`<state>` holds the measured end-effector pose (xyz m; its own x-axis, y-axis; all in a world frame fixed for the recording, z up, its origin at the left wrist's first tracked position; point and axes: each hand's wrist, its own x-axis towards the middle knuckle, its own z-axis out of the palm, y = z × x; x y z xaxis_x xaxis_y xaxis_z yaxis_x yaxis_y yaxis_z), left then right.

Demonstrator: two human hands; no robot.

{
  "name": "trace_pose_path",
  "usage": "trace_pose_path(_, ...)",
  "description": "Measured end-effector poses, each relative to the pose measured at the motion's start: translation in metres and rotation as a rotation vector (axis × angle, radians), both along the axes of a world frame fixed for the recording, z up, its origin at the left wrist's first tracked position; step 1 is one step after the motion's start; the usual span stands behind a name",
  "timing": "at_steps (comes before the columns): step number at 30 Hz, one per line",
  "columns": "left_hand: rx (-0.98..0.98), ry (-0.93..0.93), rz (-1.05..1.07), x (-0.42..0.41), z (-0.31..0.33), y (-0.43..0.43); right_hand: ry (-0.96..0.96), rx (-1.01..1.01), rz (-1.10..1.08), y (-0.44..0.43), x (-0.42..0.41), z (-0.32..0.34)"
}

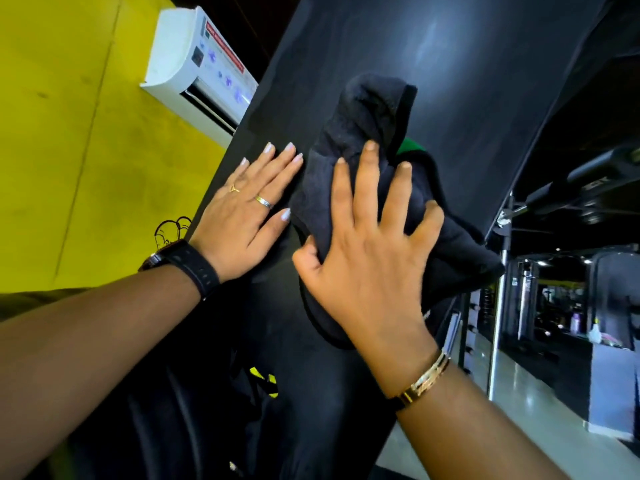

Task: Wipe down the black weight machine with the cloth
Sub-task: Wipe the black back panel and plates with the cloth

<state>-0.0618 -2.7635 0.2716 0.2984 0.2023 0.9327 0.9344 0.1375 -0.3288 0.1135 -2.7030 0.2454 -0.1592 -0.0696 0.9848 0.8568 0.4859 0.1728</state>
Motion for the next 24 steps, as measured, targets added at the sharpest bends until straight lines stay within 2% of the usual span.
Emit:
trace_pose_path(11,-0.005,-0.011,0.002,0.002,-0.001,-0.001,0.013,-0.013,-0.012,-0.007,-0.018,-0.100)
trace_pose_path(18,0.006,-0.029,0.005,0.003,-0.006,-0.003,-0.050,-0.008,0.026,-0.012,-0.031,-0.182)
trace_pose_path(24,0.013,-0.034,0.008,0.004,-0.007,-0.004,-0.060,-0.015,0.136,-0.015,-0.026,-0.190)
